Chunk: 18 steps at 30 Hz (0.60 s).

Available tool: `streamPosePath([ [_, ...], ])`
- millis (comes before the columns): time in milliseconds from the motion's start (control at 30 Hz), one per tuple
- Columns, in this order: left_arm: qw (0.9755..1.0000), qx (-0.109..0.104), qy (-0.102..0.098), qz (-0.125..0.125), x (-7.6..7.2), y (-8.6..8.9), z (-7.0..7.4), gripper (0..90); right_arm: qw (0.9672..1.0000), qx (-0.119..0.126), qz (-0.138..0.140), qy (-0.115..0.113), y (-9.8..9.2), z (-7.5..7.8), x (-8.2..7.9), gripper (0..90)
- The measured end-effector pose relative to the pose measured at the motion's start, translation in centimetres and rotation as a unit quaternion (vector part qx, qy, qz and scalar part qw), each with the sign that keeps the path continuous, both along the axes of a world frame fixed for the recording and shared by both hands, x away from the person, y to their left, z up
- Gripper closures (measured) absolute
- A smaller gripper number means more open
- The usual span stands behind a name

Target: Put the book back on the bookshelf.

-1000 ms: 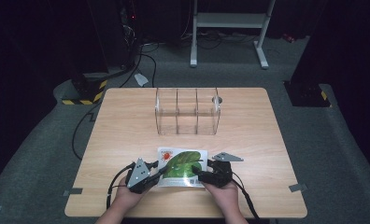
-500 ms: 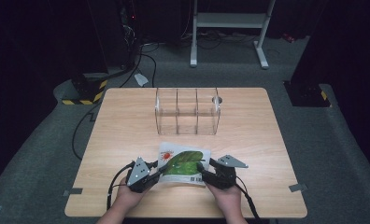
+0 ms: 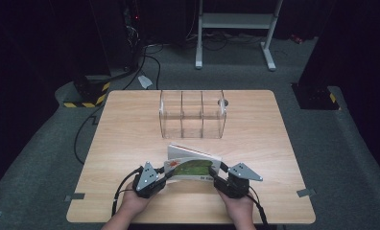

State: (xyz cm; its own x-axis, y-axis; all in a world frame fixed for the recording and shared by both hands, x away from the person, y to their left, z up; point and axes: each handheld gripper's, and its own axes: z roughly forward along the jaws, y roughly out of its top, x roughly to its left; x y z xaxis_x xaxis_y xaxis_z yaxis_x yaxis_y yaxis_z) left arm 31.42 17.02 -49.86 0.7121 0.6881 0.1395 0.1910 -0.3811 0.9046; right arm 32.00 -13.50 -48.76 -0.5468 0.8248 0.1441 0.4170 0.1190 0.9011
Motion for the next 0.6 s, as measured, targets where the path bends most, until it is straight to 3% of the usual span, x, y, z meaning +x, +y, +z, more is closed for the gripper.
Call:
streamPosePath([
  [100,1.0000,0.002,0.006,-0.003,0.1,-0.2,-0.2,73.8,1.0000,-0.001,0.003,-0.003,-0.2,0.0,-0.4,51.9],
  [233,0.9997,0.019,0.009,-0.007,0.1,-0.4,-0.6,73.1,1.0000,0.000,0.007,-0.005,-0.5,0.0,-0.9,50.4],
  [600,0.9996,0.021,0.012,-0.013,-0.2,-0.3,-0.7,69.3,0.9999,0.000,0.016,-0.007,-1.2,0.1,-2.2,50.1],
])
